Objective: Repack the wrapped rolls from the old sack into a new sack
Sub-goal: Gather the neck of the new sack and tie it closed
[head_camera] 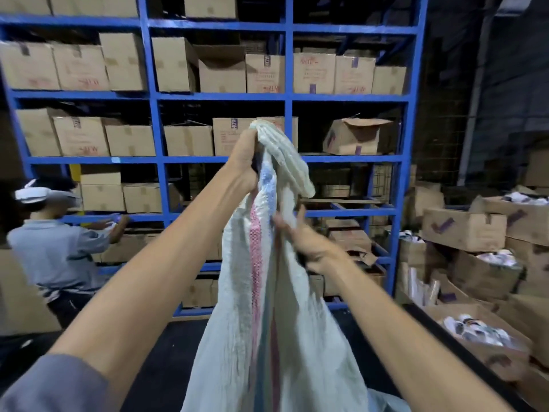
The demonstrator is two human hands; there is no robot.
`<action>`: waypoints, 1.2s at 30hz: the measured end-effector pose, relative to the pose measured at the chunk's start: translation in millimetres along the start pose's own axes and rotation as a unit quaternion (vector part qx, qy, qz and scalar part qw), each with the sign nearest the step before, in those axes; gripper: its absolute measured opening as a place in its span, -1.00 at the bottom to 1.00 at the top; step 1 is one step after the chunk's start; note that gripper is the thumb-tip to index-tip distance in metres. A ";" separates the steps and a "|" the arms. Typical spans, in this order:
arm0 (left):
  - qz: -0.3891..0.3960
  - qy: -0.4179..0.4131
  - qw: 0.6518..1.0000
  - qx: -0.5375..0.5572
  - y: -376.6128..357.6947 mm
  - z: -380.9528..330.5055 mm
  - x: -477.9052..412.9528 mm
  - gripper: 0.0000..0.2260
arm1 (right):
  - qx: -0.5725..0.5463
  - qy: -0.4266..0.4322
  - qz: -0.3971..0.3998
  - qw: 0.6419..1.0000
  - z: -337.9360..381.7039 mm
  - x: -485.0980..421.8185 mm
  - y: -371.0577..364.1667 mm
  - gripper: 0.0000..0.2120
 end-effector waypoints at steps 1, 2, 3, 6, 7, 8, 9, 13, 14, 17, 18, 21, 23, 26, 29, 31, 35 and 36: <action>0.030 0.026 0.999 0.015 -8.7 7.8 1.4 -0.69 | -0.013 0.004 0.013 1.000 -16.1 -12.4 -14.9 0.41; 0.059 0.044 0.997 0.013 -18.2 15.0 4.9 -0.64 | -0.023 0.017 0.020 0.999 -23.3 -21.9 -27.0 0.34; 0.088 0.053 0.995 -0.010 -24.9 18.4 7.4 -0.63 | -0.036 0.039 0.016 0.998 -23.5 -26.8 -34.0 0.13; 0.101 0.046 0.963 -0.245 -16.5 -1.2 15.0 -0.82 | -0.066 0.120 -0.086 0.987 -5.9 -26.5 -17.4 -0.31; 0.131 0.059 0.934 -0.326 -10.4 -8.9 17.0 -0.64 | -0.083 0.120 -0.111 0.983 -8.0 -25.9 -6.3 -0.27; 0.172 0.085 0.905 -0.380 -0.6 -15.6 20.1 -0.41 | -0.102 0.120 -0.120 0.980 -7.6 -25.6 1.3 -0.25; 0.205 0.116 0.891 -0.388 15.0 -18.6 25.3 -0.18 | -0.122 0.118 -0.127 0.977 -11.1 -27.4 9.7 -0.26; 0.133 0.082 0.900 -0.408 90.9 -16.8 47.8 0.35 | -0.153 0.079 -0.163 0.971 -13.5 -29.2 36.6 -0.43; 0.085 0.136 0.871 -0.465 120.2 14.9 54.6 0.46 | -0.157 0.076 -0.168 0.970 -10.5 -29.4 39.6 -0.45; 0.095 0.305 0.733 -0.600 179.7 141.5 82.5 0.40 | -0.160 0.055 -0.153 0.974 -10.6 -36.5 27.1 -0.44; 0.126 0.313 0.742 -0.579 176.6 178.1 89.8 0.29 | -0.141 0.053 -0.133 0.980 -8.4 -38.0 15.0 -0.47; 0.099 0.232 0.878 -0.408 147.3 234.2 81.5 -0.21 | -0.103 0.066 -0.056 0.991 -1.0 -46.2 -19.8 -0.51; 0.007 0.198 0.932 -0.302 141.5 246.2 76.0 -0.51 | -0.041 0.067 -0.050 0.996 2.3 -46.8 -19.9 -0.31; -0.095 0.198 0.956 -0.192 148.0 248.2 77.2 -0.80 | 0.133 0.047 -0.076 0.987 7.8 -31.6 3.3 0.14; -0.132 0.196 0.969 -0.073 150.0 249.1 80.9 -0.88 | 0.176 0.025 -0.078 0.981 -20.1 -14.8 32.3 0.30; -0.129 0.206 0.970 -0.028 148.8 247.2 81.7 -0.80 | 0.136 -0.055 -0.013 0.989 -70.9 -3.9 31.9 0.34; -0.107 0.165 0.977 -0.083 145.9 227.7 69.3 -0.68 | 0.144 -0.211 0.115 0.960 -169.5 20.9 -8.3 -0.13; -0.082 0.156 0.978 -0.114 139.6 223.6 66.0 -0.67 | 0.140 -0.216 0.116 0.959 -176.5 23.1 -23.5 -0.26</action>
Point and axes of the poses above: each hand's wrist, its own x-axis away from the middle knuckle, its own y-axis out of the back of the hand, z = x × y, the point moved 9 cm from there along -x, towards the middle knuckle, and after that the axes turned 7 degrees about z, right-handed, at the moved point
